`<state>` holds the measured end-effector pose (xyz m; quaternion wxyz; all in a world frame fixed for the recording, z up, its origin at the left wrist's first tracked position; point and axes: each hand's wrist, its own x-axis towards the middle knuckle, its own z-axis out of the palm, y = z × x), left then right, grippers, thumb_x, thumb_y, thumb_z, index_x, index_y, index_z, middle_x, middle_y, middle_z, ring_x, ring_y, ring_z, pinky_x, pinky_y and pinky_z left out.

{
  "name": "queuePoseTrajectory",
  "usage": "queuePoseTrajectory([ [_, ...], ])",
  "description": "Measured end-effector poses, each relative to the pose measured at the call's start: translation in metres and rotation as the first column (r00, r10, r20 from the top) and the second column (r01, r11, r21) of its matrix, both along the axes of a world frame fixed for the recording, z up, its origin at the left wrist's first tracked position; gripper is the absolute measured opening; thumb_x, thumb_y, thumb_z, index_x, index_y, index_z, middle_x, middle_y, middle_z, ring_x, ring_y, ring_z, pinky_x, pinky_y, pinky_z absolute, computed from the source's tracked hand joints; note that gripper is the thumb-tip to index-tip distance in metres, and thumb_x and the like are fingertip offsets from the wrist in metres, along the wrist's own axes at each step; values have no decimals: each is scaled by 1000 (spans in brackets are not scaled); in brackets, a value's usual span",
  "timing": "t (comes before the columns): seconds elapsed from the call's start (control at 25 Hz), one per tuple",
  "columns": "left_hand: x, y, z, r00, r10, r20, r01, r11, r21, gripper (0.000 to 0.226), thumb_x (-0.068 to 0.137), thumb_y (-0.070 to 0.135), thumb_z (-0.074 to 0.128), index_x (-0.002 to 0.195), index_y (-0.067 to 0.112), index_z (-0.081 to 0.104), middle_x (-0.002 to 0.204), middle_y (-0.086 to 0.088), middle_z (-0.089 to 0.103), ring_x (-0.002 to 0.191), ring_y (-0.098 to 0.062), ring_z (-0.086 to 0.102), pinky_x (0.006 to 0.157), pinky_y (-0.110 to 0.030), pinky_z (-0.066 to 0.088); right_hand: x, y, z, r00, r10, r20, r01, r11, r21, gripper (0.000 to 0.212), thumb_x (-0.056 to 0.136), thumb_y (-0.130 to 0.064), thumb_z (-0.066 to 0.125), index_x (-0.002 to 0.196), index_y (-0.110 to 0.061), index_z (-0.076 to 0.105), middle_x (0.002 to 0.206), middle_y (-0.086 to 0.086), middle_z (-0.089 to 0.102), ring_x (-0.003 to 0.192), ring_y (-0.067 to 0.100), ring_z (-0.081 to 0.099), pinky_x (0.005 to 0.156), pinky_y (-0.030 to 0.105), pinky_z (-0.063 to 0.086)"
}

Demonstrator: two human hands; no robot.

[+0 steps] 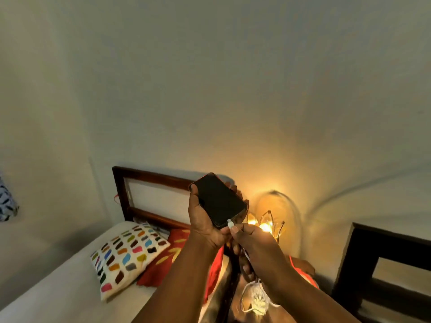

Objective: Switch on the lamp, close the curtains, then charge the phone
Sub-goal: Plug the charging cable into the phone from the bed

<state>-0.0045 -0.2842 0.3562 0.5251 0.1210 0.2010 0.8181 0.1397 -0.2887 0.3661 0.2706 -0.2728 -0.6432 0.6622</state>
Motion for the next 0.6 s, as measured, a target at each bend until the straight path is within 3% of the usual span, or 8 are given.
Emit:
queuePoseTrajectory([
  [0.08,4,-2,29,999,-30,-34,33,996,87,71,79,70,51,107,8,72,101,-15,69,87,-32,68,78,-46,56,1,0,23,999,-42,-3,42,998,51,30,97,-33,47,82,-30,73,66,5,67,46,29,59,45,23,49],
  [0.16,4,-3,50,997,-59,-55,66,987,147,70,80,69,50,100,7,74,98,-15,69,85,-31,68,77,-44,56,0,2,38,997,-71,-29,73,995,71,29,97,-32,48,81,-28,71,60,1,64,38,20,55,41,21,48],
  [0.28,-1,-4,68,995,-89,-52,97,978,183,69,78,67,53,111,8,67,101,-16,67,87,-31,66,81,-45,55,-9,2,54,995,-90,-37,94,988,126,27,97,-29,48,79,-27,68,57,-3,55,32,3,41,35,13,34],
  [0.6,-41,10,91,984,-174,-34,177,952,248,71,76,64,56,119,8,64,105,-18,64,89,-33,65,81,-49,55,-48,9,81,991,-127,-37,132,976,172,24,96,-29,48,78,-28,64,62,2,56,33,4,44,36,12,37],
])
